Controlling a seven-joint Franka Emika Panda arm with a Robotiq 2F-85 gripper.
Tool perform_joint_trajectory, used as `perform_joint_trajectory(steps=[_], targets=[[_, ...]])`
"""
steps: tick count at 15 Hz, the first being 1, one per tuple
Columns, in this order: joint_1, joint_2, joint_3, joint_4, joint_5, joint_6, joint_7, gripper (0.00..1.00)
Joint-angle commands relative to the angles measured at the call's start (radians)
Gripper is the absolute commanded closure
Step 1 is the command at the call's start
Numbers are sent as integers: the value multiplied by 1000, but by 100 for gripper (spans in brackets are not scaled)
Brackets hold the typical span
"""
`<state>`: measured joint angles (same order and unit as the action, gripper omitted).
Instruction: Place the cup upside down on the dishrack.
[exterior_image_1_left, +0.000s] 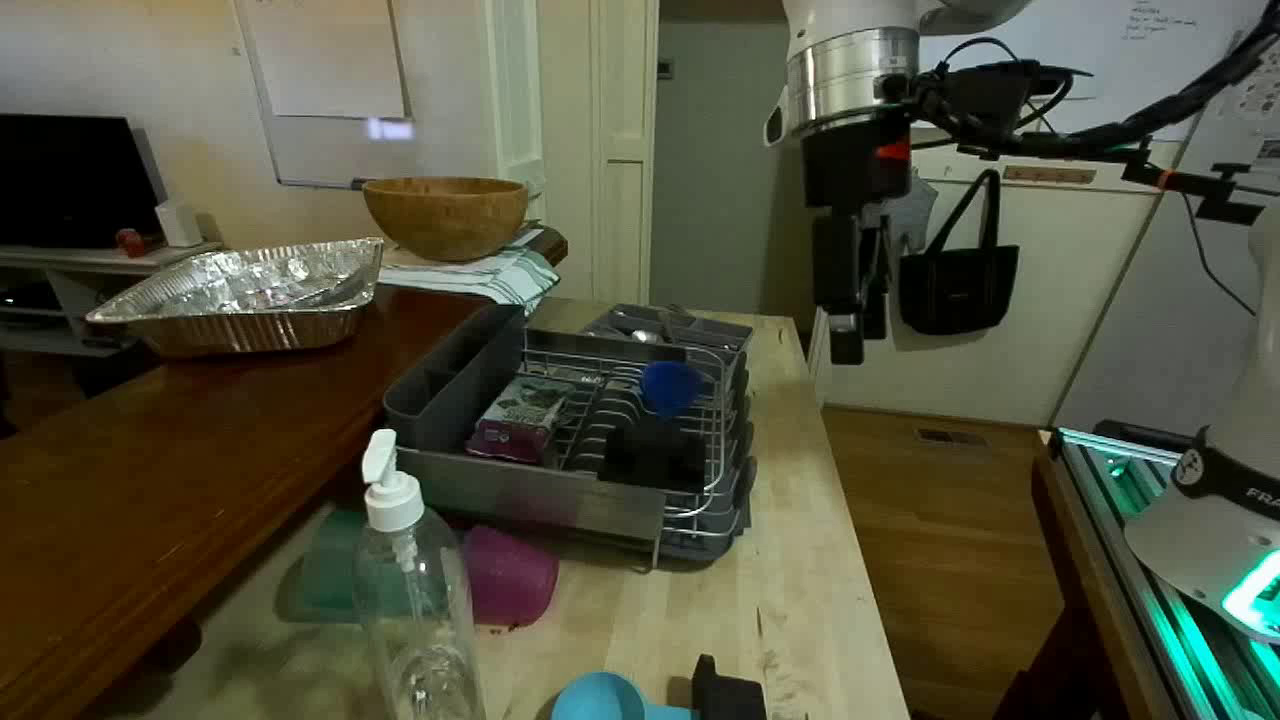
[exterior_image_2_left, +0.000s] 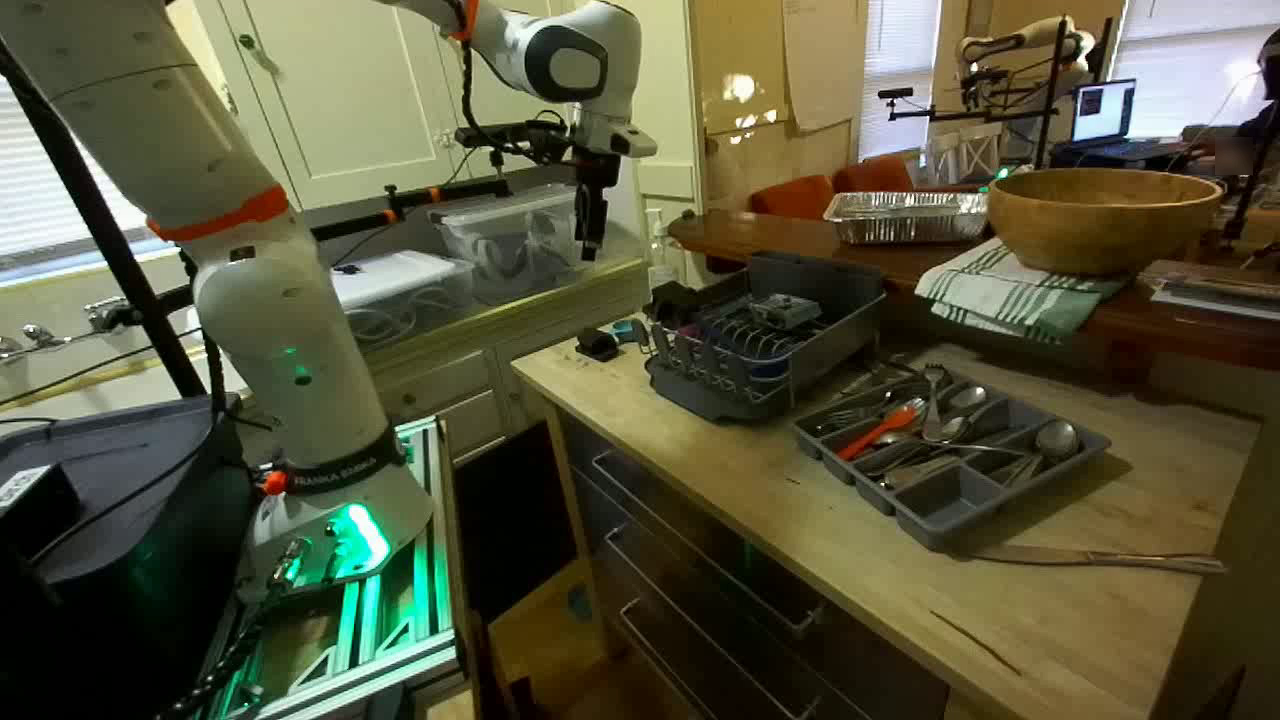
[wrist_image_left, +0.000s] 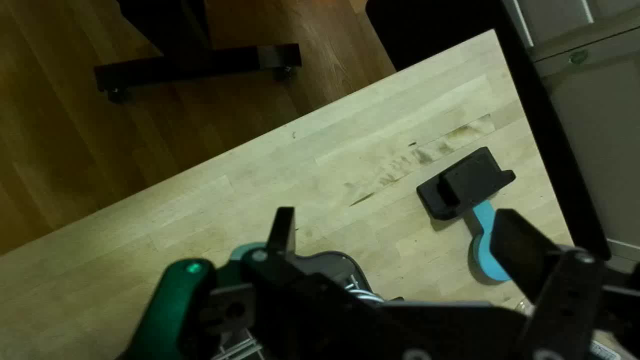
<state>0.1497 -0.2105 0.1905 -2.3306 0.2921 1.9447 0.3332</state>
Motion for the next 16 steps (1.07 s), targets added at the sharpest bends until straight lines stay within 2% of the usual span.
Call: perform_joint_trajectory(steps=[1, 12, 16], targets=[[1, 0, -1, 2, -1, -3, 0, 0], [1, 0, -1, 2, -1, -3, 0, 0], [21, 66, 62, 46, -18, 72, 181, 0]])
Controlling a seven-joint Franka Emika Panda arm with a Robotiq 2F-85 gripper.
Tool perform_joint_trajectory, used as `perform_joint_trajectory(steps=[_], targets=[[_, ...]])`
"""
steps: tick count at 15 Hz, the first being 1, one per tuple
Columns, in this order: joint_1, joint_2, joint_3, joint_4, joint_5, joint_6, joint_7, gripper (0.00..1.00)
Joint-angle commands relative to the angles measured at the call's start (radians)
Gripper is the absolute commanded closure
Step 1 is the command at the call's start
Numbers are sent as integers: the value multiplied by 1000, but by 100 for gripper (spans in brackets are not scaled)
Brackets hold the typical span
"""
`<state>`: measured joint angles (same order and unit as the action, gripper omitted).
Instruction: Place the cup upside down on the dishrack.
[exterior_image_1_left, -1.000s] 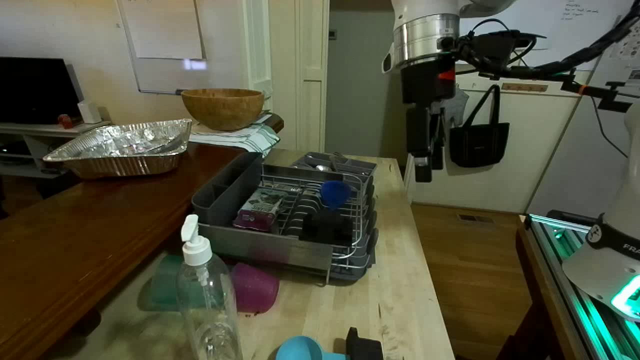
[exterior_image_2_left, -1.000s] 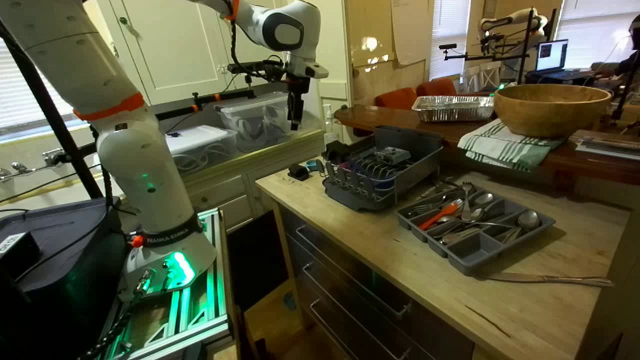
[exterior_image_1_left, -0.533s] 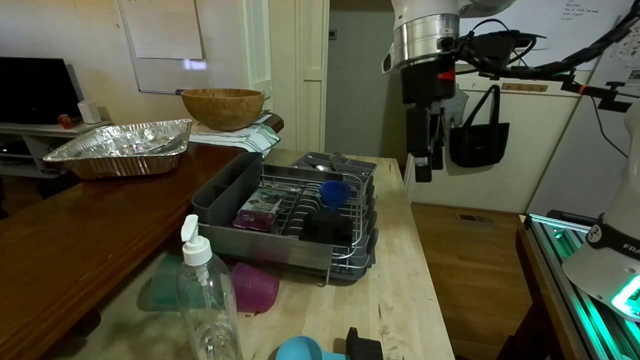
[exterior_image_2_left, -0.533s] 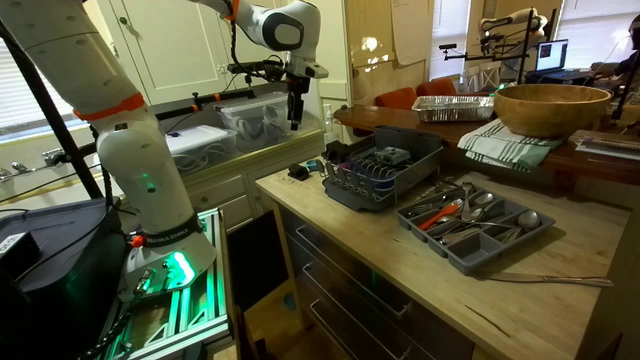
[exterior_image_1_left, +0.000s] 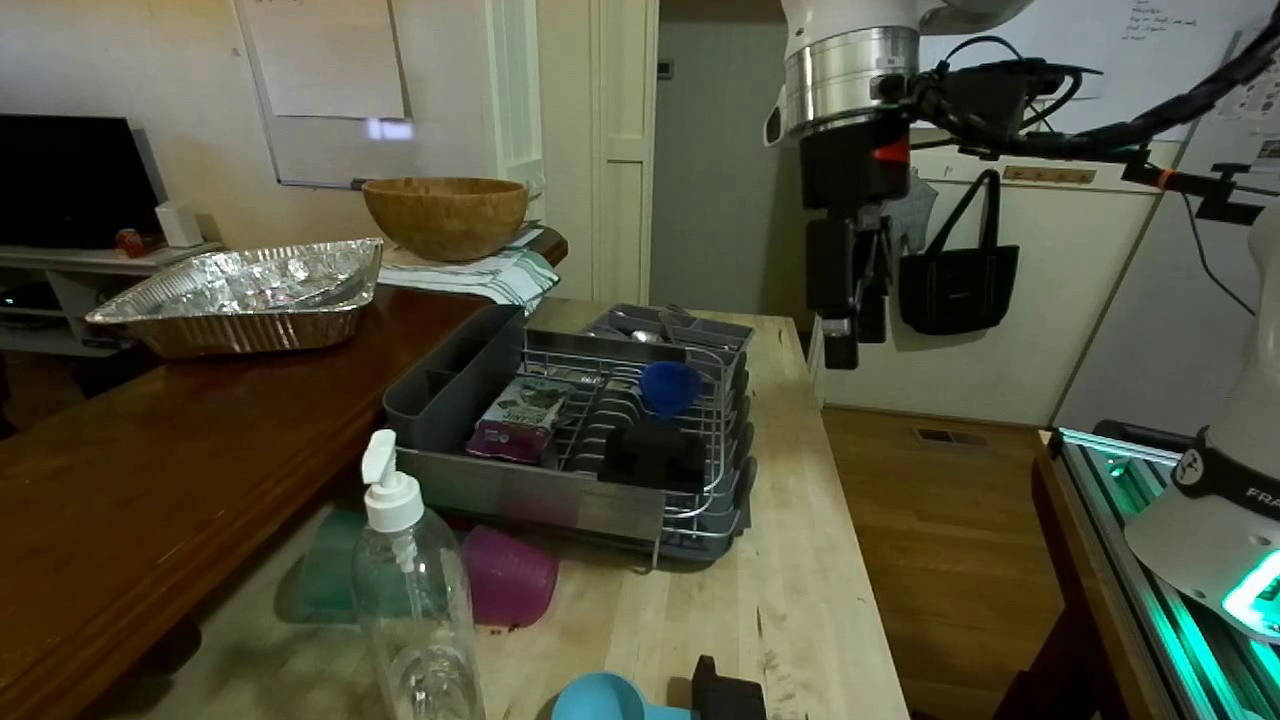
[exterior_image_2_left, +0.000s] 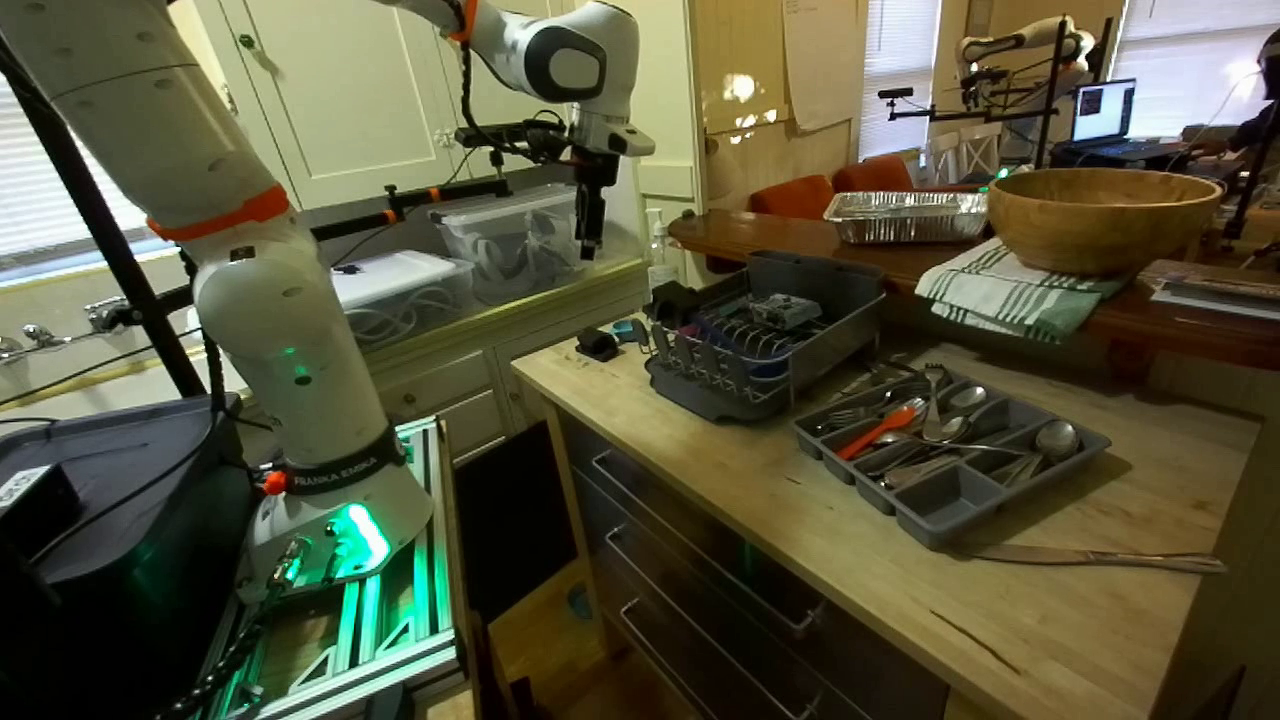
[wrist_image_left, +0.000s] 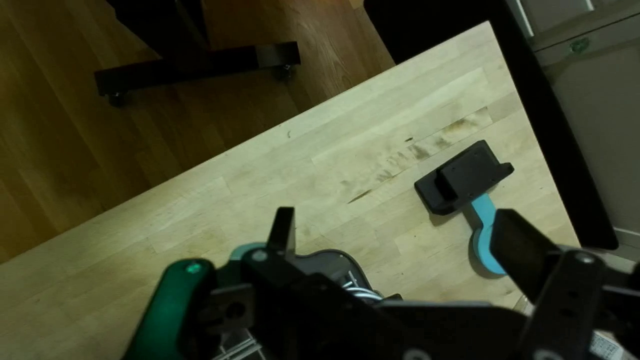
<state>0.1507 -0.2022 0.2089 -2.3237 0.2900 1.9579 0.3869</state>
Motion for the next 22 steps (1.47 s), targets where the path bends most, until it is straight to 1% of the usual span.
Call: perform_joint_trajectory(steps=[1, 3, 6, 7, 9, 10, 11, 13, 16, 18, 22], targets=[[30, 78, 71, 50, -45, 106, 173, 0], [56, 124, 115, 83, -112, 172, 212, 0], [97, 200, 157, 149, -268, 243, 246, 0], [112, 242, 167, 183, -357, 237, 265, 0], [143, 317, 164, 258, -436, 171, 243, 0], [143, 222, 146, 171, -361, 216, 238, 0], [155, 253, 144, 196, -388, 209, 237, 0], [165, 295, 139, 228, -406, 205, 236, 0], [166, 308, 136, 240, -411, 202, 235, 0], [171, 348, 126, 259, -431, 259, 226, 0], [195, 426, 92, 296, -528, 356, 238, 0]])
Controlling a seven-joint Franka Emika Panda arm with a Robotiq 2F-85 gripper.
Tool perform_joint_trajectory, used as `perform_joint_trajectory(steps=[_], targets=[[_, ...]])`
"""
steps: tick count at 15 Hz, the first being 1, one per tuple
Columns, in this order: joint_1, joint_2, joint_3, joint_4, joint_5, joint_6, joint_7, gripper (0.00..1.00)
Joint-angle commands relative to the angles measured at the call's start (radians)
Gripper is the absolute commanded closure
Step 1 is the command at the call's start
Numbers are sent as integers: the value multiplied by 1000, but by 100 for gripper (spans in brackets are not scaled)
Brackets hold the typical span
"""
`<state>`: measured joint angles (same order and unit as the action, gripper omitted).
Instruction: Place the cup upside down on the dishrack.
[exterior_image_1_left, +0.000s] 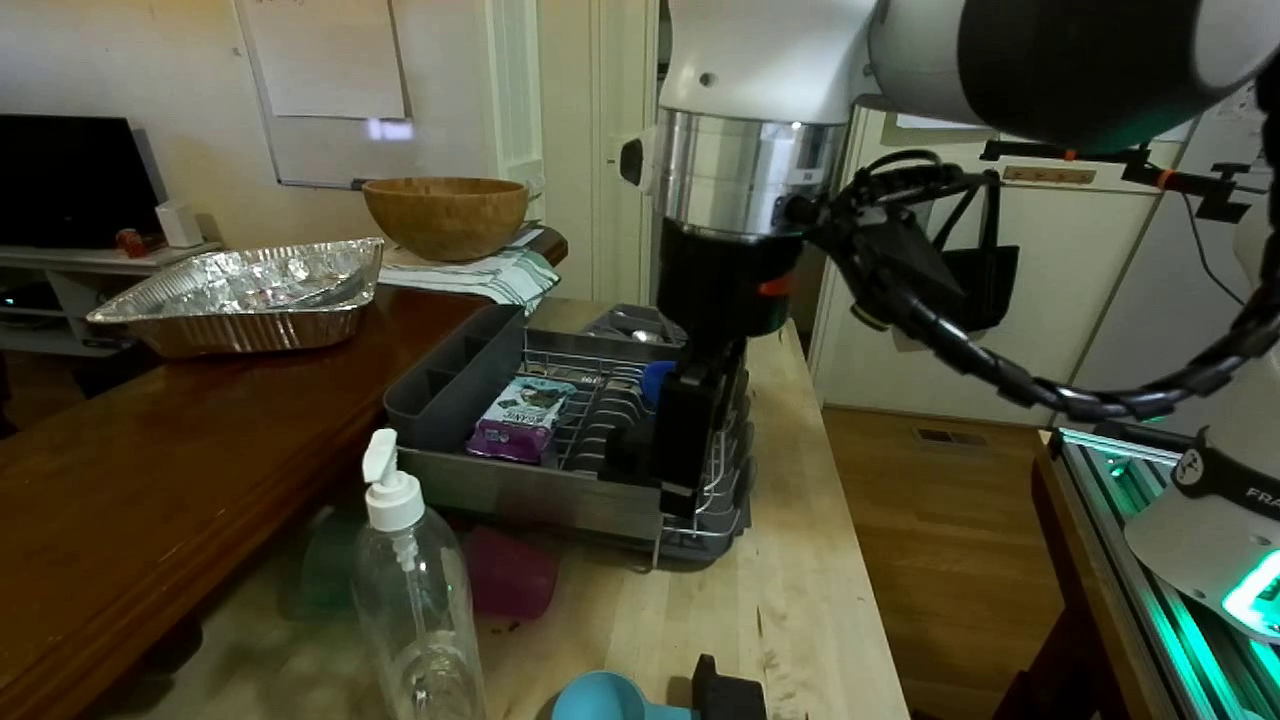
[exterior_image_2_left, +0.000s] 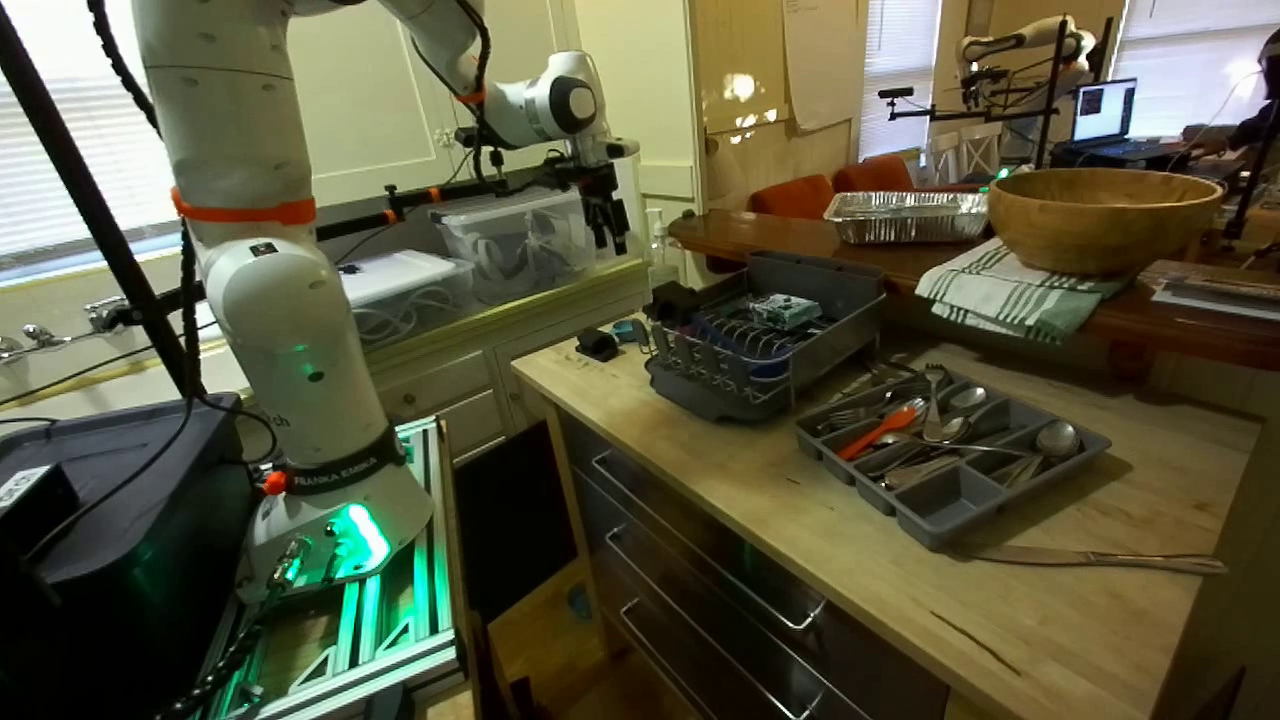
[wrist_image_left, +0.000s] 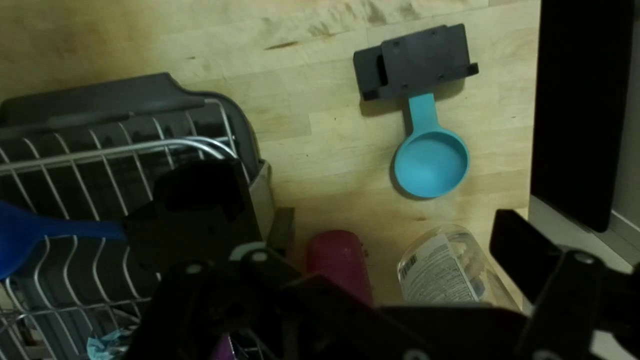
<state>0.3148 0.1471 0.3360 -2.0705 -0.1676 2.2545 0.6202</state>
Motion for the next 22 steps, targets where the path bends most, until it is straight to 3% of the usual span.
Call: perform_joint_trajectory(steps=[1, 8, 14, 15, 22], targets=[[40, 100, -49, 55, -99, 66, 14, 0], [148, 236, -146, 167, -283, 67, 168, 0], [165, 260, -155, 177, -241, 63, 152, 0], [181, 260, -173, 178, -291, 70, 171, 0], [204, 364, -218, 234, -345, 78, 183, 0]])
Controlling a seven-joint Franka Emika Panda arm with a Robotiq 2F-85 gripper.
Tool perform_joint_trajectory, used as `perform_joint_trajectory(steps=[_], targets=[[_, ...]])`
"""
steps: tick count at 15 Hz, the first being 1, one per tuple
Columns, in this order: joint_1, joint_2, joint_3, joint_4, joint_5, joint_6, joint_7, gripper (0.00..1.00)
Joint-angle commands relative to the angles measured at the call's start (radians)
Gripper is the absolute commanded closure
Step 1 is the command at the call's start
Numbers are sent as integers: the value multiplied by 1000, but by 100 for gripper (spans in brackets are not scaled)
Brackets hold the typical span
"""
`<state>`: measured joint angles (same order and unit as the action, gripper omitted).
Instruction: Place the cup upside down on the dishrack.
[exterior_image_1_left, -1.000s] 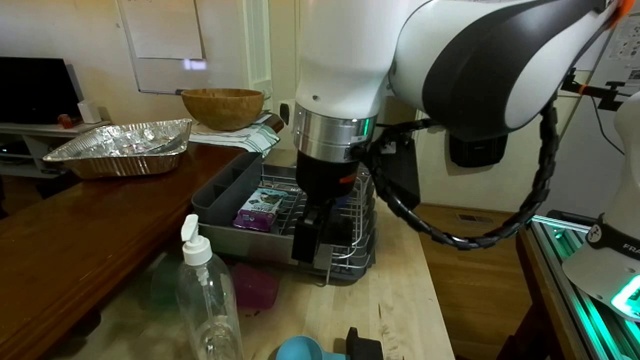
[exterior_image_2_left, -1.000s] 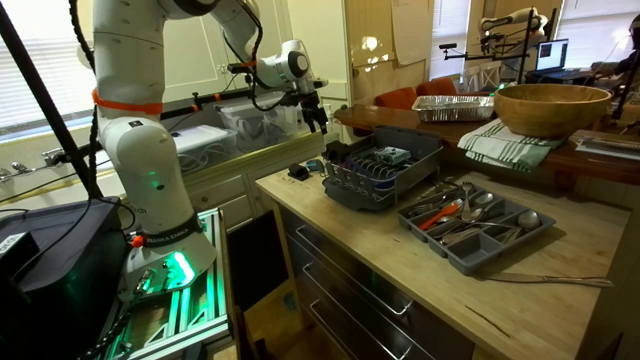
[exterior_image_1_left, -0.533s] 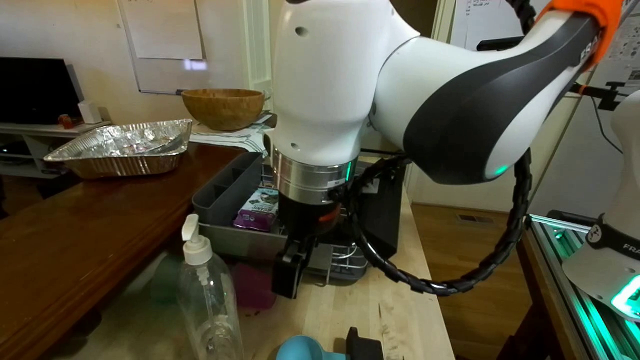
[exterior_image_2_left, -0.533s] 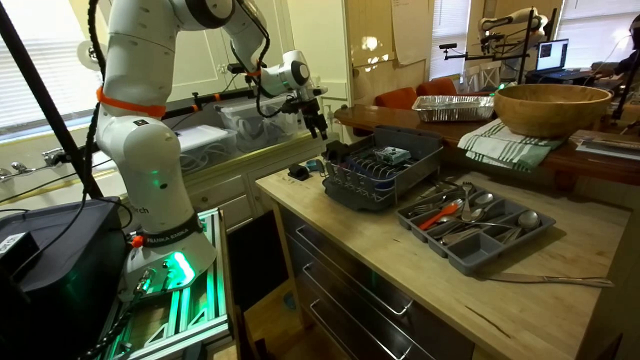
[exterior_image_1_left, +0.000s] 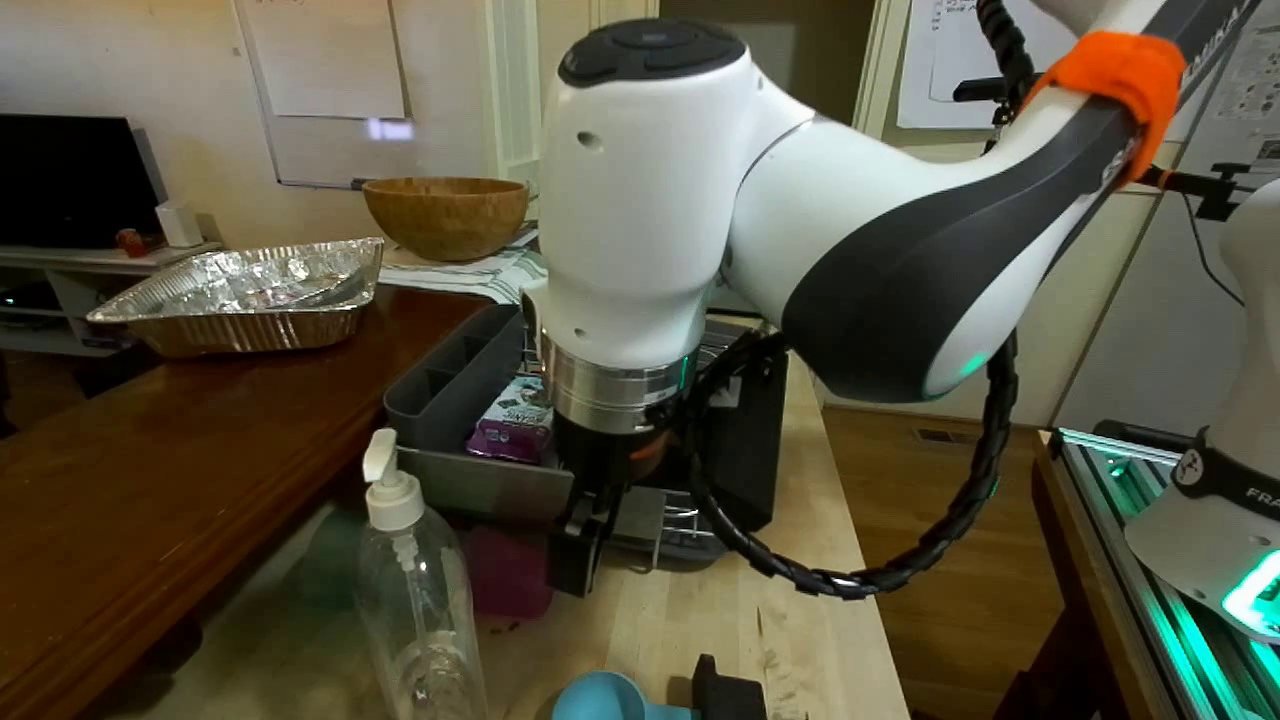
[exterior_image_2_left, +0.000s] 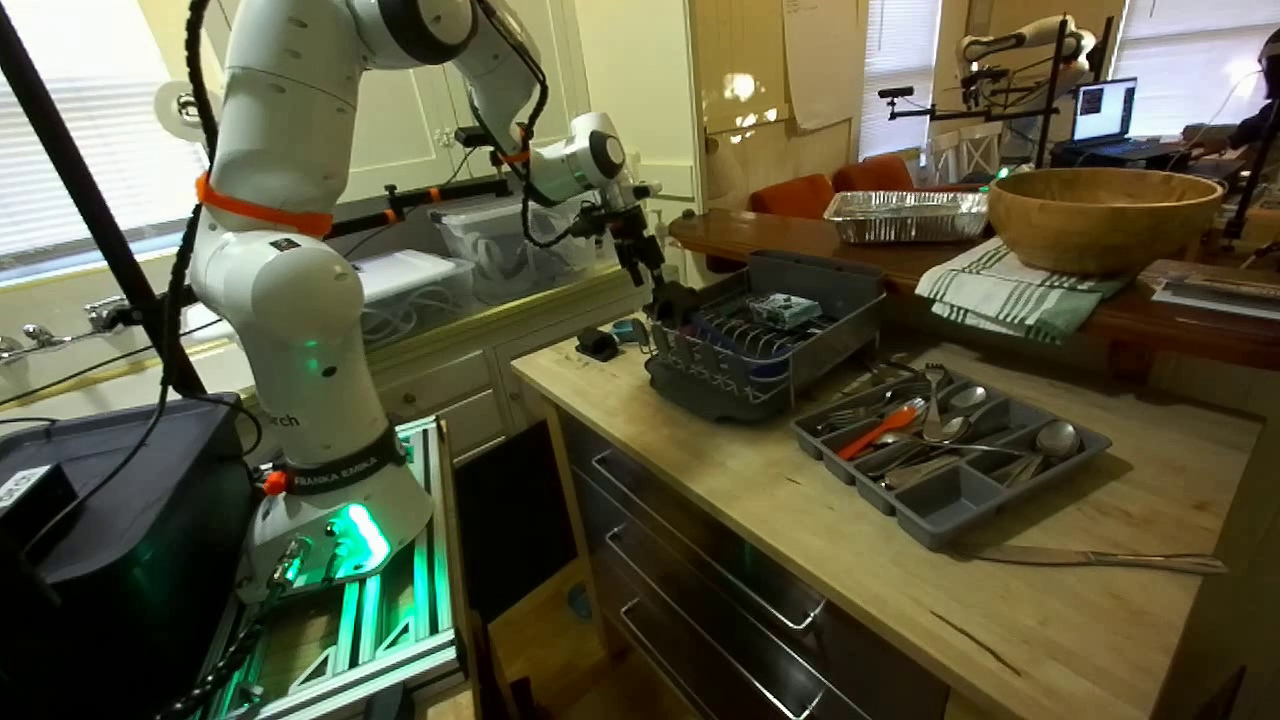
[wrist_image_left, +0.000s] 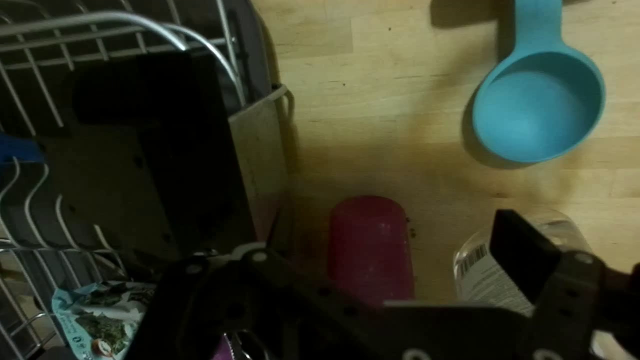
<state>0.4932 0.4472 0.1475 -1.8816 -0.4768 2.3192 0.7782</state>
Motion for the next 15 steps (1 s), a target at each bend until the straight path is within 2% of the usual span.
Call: perform_joint_trajectory(steps=[1, 8, 10, 11, 15], targets=[[29, 78, -36, 54, -37, 12, 25, 0], [95, 190, -99, 167, -53, 9, 111, 0], [93, 209, -87, 201, 4, -62, 86, 0], [86, 173, -89, 151, -12, -14, 72, 0], [92, 198, -104, 175, -25, -4, 93, 0]])
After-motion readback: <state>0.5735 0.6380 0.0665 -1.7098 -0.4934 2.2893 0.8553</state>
